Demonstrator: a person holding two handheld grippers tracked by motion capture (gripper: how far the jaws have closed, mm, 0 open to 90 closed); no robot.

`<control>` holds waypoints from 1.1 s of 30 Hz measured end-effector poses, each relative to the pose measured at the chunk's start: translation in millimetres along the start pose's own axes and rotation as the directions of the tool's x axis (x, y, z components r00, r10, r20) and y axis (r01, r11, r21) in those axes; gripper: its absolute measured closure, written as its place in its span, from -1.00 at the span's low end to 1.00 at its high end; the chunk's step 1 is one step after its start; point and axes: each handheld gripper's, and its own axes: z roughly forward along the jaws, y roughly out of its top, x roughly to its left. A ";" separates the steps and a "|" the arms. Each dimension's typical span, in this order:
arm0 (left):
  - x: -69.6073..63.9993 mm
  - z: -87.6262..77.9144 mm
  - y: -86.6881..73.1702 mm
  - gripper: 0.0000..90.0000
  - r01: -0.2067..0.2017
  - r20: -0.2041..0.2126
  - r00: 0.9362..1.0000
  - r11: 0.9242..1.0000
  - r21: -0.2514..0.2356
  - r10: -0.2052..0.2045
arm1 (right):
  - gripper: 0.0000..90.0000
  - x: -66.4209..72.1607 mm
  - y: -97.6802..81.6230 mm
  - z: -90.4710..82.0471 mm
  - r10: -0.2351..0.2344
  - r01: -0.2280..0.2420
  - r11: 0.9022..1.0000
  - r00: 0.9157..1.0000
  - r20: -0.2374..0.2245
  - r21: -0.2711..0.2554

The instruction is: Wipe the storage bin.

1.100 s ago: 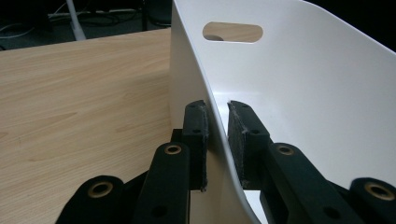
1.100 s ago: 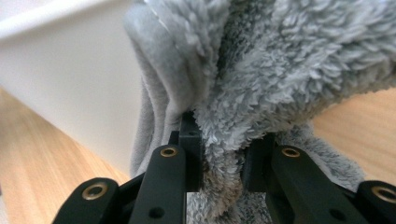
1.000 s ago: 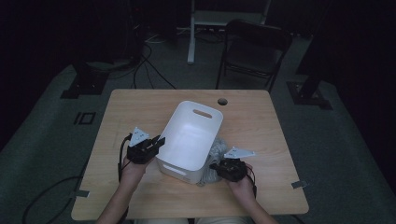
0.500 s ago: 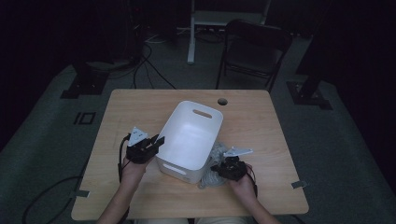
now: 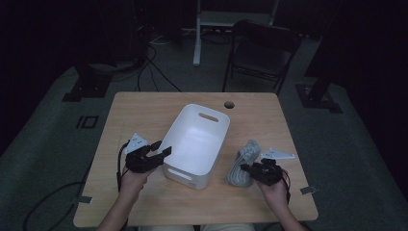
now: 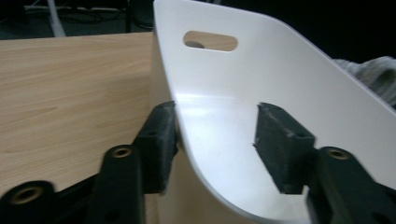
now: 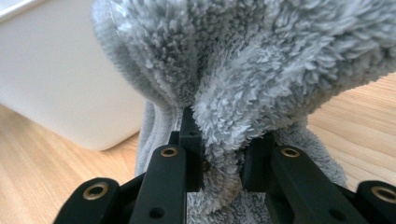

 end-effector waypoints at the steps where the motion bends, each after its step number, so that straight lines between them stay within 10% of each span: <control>1: -0.9 -1.7 0.0 0.03 -0.001 0.003 1.000 1.000 0.002 0.001 | 0.66 -1.6 -0.5 -1.3 0.006 -0.006 1.000 1.000 0.003 -0.002; 14: -28.1 -16.4 -12.9 -0.09 -0.036 0.096 0.995 0.999 0.029 0.033 | 0.65 -2.5 1.2 -1.2 0.014 -0.014 1.000 1.000 0.006 -0.012; 24: -57.4 -20.0 -19.6 -0.09 -0.048 0.226 0.974 0.996 0.072 0.031 | 0.65 -7.4 4.9 -9.9 0.032 -0.032 0.999 0.999 0.016 -0.035; 33: -45.9 -20.9 -6.7 -0.20 -0.034 0.255 0.967 0.998 0.049 0.020 | 0.65 -13.2 0.3 -23.3 0.033 -0.032 0.999 0.999 0.018 -0.044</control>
